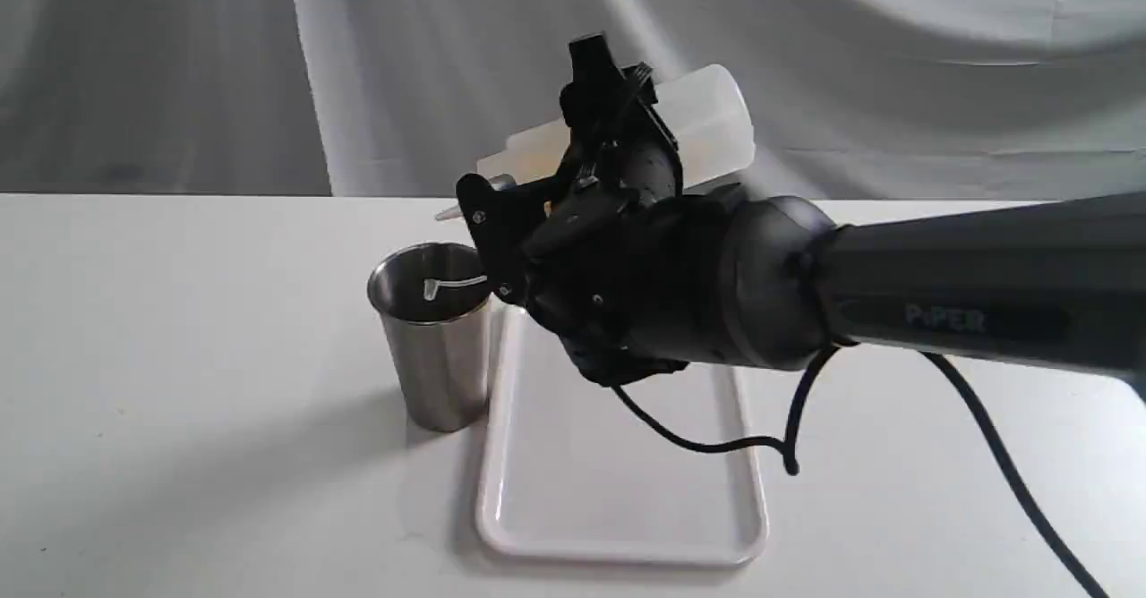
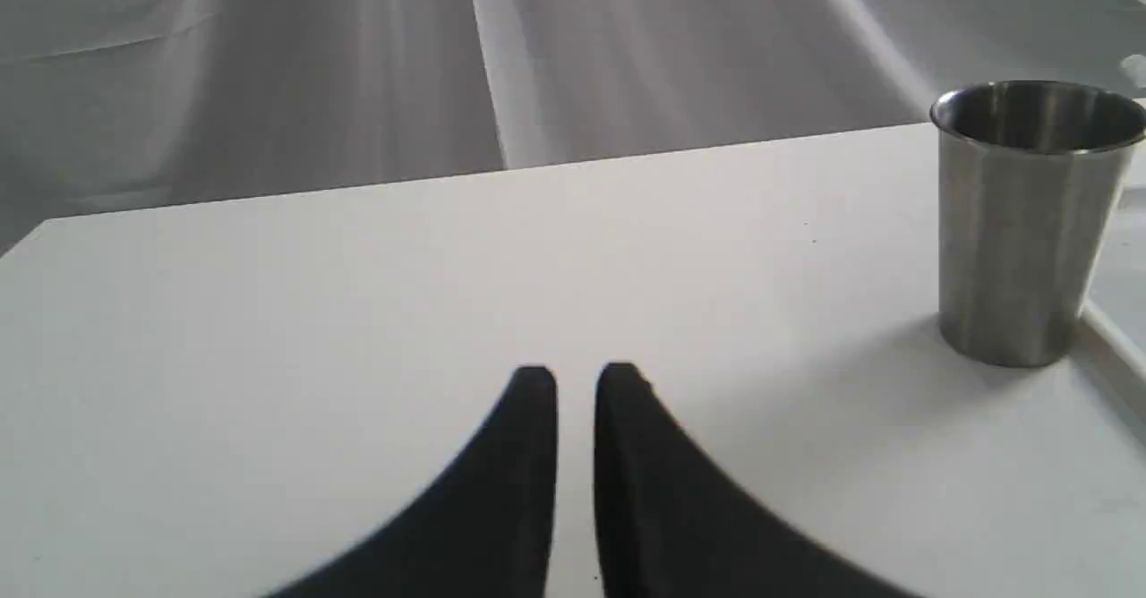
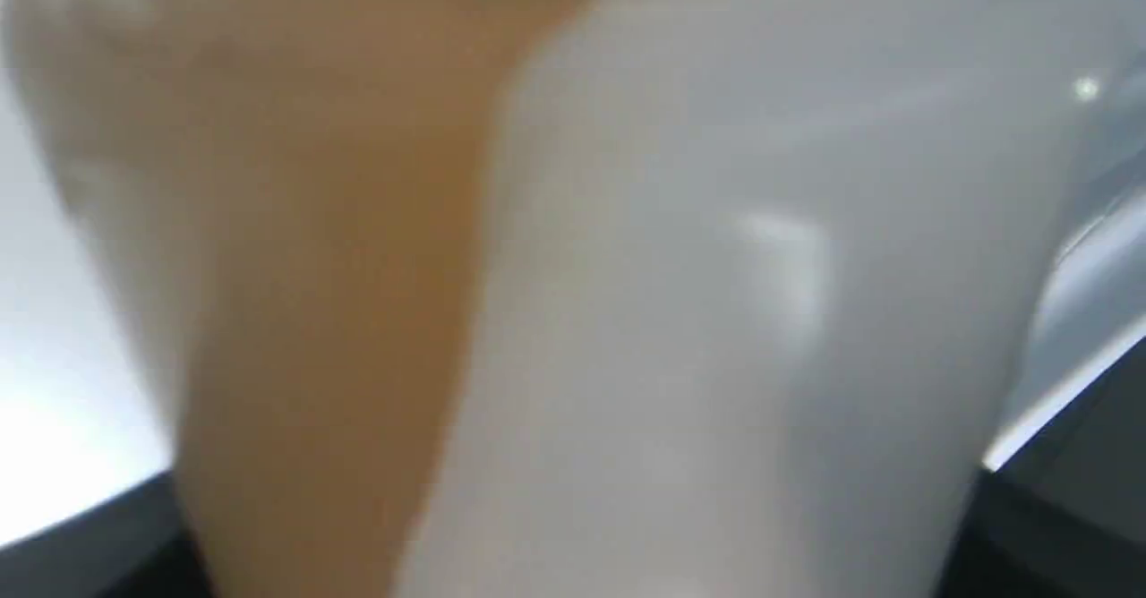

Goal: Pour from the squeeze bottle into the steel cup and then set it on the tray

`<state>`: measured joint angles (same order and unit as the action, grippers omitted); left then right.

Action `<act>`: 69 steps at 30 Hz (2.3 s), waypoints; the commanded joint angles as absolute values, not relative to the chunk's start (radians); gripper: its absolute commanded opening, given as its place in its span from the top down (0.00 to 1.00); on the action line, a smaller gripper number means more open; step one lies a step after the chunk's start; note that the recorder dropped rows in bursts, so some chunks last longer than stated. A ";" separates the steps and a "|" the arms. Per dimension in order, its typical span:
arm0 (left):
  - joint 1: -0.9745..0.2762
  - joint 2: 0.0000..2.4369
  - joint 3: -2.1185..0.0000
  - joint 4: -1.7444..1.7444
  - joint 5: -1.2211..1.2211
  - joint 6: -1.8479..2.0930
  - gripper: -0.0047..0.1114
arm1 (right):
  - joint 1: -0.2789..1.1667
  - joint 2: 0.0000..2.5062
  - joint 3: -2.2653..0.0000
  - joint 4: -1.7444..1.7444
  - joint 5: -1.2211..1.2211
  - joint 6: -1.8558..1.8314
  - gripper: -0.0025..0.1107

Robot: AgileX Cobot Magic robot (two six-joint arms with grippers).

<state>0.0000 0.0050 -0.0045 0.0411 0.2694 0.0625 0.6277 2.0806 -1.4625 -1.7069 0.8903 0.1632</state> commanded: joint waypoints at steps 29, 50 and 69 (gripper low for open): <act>-0.004 0.000 0.000 0.044 0.262 0.061 0.89 | 0.628 2.067 -1.475 -1.744 0.904 0.059 0.98; -0.004 0.000 0.000 0.044 0.262 0.061 0.89 | 0.628 2.067 -1.475 -1.744 0.904 0.059 0.98; -0.004 0.000 0.000 0.044 0.262 0.061 0.89 | 0.628 2.067 -1.475 -1.744 0.906 0.139 0.98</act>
<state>0.0000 0.0050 -0.0045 0.0411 0.2694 0.0625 0.6277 2.0806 -1.4625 -1.7131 0.8903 0.1023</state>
